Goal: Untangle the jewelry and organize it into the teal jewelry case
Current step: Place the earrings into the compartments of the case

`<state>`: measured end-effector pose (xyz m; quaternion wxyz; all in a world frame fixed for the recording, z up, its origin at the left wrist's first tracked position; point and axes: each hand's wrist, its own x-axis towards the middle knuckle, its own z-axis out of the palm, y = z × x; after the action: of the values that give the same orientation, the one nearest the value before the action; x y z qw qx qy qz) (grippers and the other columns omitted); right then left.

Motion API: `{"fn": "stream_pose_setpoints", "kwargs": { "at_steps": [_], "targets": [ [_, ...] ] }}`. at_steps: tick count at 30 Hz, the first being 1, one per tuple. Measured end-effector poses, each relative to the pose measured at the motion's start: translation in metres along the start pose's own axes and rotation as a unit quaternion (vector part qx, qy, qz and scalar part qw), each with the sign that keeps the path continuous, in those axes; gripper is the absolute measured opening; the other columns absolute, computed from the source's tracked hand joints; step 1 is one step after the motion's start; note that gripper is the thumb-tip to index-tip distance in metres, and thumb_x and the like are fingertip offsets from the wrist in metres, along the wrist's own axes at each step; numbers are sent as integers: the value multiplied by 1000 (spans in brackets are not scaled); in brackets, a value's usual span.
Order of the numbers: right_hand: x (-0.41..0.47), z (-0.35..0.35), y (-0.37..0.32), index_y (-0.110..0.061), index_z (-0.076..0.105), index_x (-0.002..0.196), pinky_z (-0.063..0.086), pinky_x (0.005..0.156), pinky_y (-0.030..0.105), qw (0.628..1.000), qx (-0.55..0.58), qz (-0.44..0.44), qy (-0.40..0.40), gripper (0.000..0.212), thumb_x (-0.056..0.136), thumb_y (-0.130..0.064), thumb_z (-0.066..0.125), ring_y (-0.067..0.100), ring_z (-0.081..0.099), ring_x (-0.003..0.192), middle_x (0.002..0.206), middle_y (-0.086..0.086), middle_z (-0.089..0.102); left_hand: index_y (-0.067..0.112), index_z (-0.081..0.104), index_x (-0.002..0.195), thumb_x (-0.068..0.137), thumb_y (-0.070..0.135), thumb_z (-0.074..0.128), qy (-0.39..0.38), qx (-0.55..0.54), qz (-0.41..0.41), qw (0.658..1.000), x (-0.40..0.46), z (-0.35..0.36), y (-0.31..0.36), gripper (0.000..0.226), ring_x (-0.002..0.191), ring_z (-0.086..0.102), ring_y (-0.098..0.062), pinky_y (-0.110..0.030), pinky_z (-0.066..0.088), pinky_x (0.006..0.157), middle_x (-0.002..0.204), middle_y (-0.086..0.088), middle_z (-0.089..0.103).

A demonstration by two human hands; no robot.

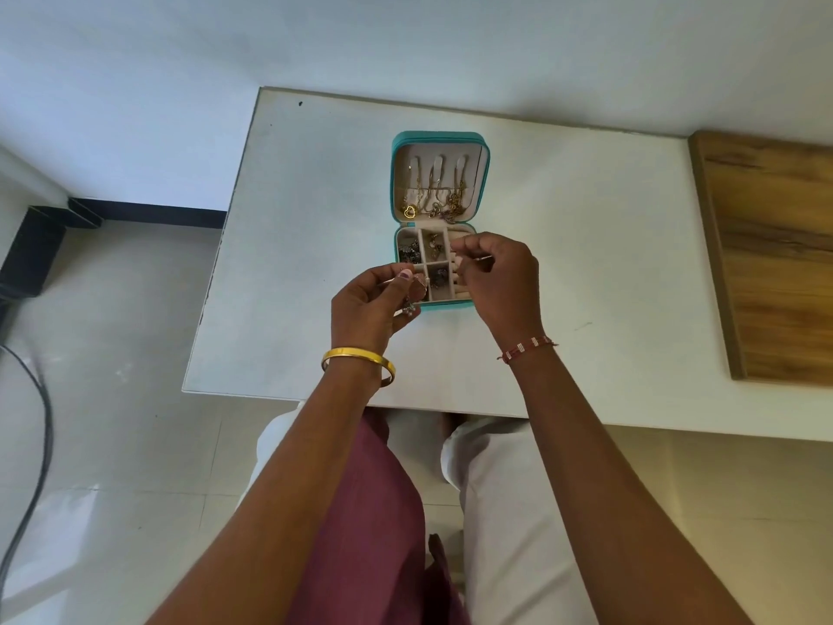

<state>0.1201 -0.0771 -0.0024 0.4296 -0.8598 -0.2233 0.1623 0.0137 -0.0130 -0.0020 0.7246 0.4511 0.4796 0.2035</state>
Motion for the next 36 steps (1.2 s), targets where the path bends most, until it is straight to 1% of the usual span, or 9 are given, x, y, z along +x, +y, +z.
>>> {"fn": "stream_pose_setpoints", "kwargs": {
  "at_steps": [8,11,14,19,22,25,28,30,36],
  "targets": [
    [-46,0,-2,-8,67,109,44,73,5,999,36,-9,-34,25,84,-10,65,13,61,95,107,7,67,12,65,89,86,9,58,-33,-29,-31,999,-6,3,-4,8,78,66,-18,-31,57,77,80,-5,68],
    [-50,4,-5,-10,65,113,42,76,7,999,9,-34,-27,28,85,-10,63,18,57,105,113,11,61,13,64,88,85,11,59,-34,-23,-36,999,-7,3,-5,6,76,66,-18,-29,57,75,79,-6,68],
    [-48,5,-6,-12,64,115,44,83,17,998,-21,-54,-25,29,87,-11,61,21,54,111,116,13,57,13,64,89,86,17,58,-29,-11,-38,999,-5,3,-7,8,75,66,-20,-30,57,75,75,-6,68],
    [-45,5,-8,-9,66,107,49,78,24,996,-47,-69,-25,24,84,-13,64,23,57,102,111,14,58,8,63,88,86,25,57,1,53,-23,998,-2,4,-8,18,71,65,-21,-30,57,75,77,-10,66],
    [-44,5,-8,-6,67,98,48,70,14,998,-8,-65,-22,16,83,-10,66,14,59,85,102,10,63,11,63,78,86,27,57,8,62,-20,998,-1,5,-7,19,69,65,-20,-28,57,72,75,-11,66],
    [-36,0,-8,-5,67,96,47,64,4,997,78,0,-14,13,83,-7,65,1,58,72,88,2,64,12,64,76,91,25,52,4,31,-25,999,-1,7,-5,23,65,65,-15,-27,57,70,71,-7,66],
    [-23,-7,-5,-7,65,92,56,70,20,987,151,48,4,10,83,-2,63,11,64,73,84,6,65,13,65,79,93,21,48,2,27,-26,999,1,6,-7,23,71,66,-16,-30,56,75,75,-4,67],
    [-15,-8,-3,-7,62,89,57,66,21,982,174,69,-2,11,83,2,61,15,64,70,84,9,65,10,65,84,94,18,46,13,30,-27,999,2,3,-10,23,75,66,-17,-31,55,77,77,-4,67],
    [-3,-1,4,-3,65,93,58,72,30,990,119,69,-23,12,83,2,61,23,67,76,88,14,67,7,64,89,94,15,47,72,44,-11,996,5,-3,-22,19,72,62,-16,-28,54,72,77,-3,65]
  ]
}}
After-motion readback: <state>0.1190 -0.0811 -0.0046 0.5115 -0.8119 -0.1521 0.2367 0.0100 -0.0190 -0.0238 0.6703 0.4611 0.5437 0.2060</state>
